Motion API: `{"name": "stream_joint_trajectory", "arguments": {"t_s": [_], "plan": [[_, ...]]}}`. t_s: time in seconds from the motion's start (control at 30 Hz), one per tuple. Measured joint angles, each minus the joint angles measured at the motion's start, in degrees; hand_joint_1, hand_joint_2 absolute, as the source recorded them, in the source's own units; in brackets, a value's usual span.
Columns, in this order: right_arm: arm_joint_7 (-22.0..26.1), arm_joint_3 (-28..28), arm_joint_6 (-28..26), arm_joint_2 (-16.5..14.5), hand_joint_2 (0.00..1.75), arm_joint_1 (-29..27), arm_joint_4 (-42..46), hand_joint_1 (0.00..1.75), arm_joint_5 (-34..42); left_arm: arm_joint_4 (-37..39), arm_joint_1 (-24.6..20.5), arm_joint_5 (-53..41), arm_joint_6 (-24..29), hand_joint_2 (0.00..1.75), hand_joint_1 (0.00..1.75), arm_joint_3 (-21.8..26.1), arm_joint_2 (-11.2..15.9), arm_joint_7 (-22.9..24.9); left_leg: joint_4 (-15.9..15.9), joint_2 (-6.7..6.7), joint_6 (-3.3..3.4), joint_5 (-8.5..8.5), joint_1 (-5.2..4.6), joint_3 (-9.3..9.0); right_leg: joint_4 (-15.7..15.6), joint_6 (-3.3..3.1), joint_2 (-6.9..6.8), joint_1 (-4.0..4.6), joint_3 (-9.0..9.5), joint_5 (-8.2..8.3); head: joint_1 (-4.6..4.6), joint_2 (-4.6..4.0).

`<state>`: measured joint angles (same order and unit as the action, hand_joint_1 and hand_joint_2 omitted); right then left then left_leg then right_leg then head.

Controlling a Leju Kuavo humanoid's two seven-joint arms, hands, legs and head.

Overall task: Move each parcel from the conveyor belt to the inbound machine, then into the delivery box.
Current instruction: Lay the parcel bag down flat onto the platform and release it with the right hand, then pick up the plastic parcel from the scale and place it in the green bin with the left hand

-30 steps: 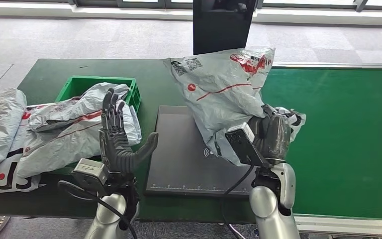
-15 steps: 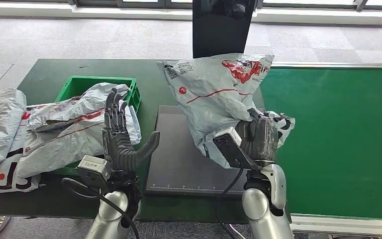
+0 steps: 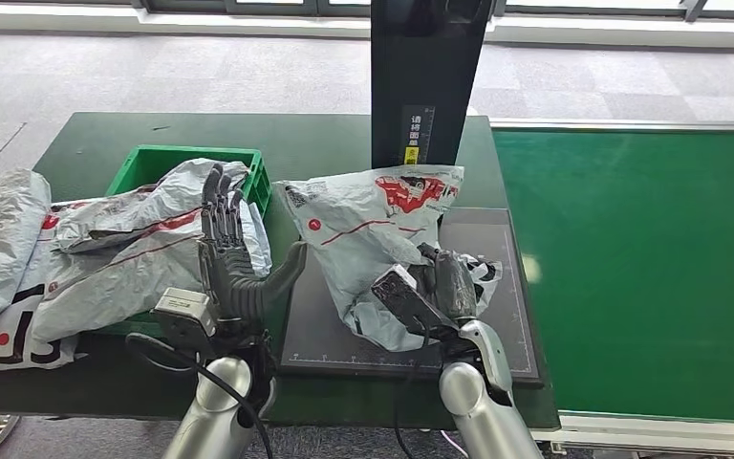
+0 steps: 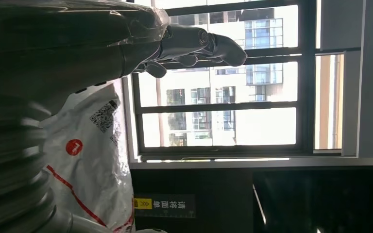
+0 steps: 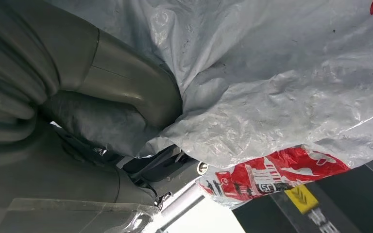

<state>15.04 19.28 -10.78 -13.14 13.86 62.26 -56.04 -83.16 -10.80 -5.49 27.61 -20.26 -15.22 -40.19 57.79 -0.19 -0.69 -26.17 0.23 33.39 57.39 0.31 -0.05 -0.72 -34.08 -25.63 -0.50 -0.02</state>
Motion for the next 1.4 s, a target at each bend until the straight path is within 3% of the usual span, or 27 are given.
{"name": "stream_joint_trajectory", "arguments": {"t_s": [0.57, 0.7, 0.73, 0.9, 1.4], "plan": [[-0.7, 2.3, 1.3, 0.2, 1.75, 2.4, -8.0, 1.75, 1.0, 1.5, -1.0, 0.9, 1.6, 1.75, 0.0, -0.4, 0.4, 0.0, 0.0, 0.02, 0.0, -0.01, 0.0, 0.02, 0.0, 0.0, 0.01, 0.0, -0.04, 0.0, 0.0, 0.0], [0.2, 2.6, 1.5, 0.3, 1.75, 2.6, -9.2, 0.07, 1.7, 1.8, -1.3, 0.9, 1.8, 1.75, 0.0, -0.6, 0.5, 0.0, 0.0, 0.02, 0.0, -0.01, 0.0, 0.03, 0.0, 0.0, 0.01, 0.0, -0.04, 0.0, 0.0, 0.0], [1.0, 2.7, 1.5, 0.3, 1.75, 2.7, -9.4, 0.0, 2.3, 1.8, -1.3, 0.9, 1.9, 1.75, 0.0, -0.7, 0.5, 0.0, 0.0, 0.02, 0.0, -0.01, 0.0, 0.03, 0.0, 0.0, 0.02, 0.0, -0.05, 0.0, 0.0, 0.0], [5.9, 3.1, 1.3, 0.4, 1.75, 2.6, -8.7, 0.0, 5.9, 1.8, -1.3, 0.8, 2.3, 1.75, 0.0, -0.7, 0.5, 0.0, 0.0, 0.02, 0.0, -0.01, 0.0, 0.03, 0.0, 0.0, 0.02, 0.0, -0.06, 0.0, 0.0, 0.0], [9.2, 3.7, 3.1, 1.2, 1.75, 1.4, -4.5, 0.0, 10.3, 1.8, -1.3, 0.8, 2.4, 1.75, 0.0, -0.7, 0.9, 0.0, 0.0, 0.03, 0.0, -0.01, 0.0, 0.02, 0.0, 0.0, 0.02, 0.0, -0.06, 0.0, 0.0, 0.0]]}}
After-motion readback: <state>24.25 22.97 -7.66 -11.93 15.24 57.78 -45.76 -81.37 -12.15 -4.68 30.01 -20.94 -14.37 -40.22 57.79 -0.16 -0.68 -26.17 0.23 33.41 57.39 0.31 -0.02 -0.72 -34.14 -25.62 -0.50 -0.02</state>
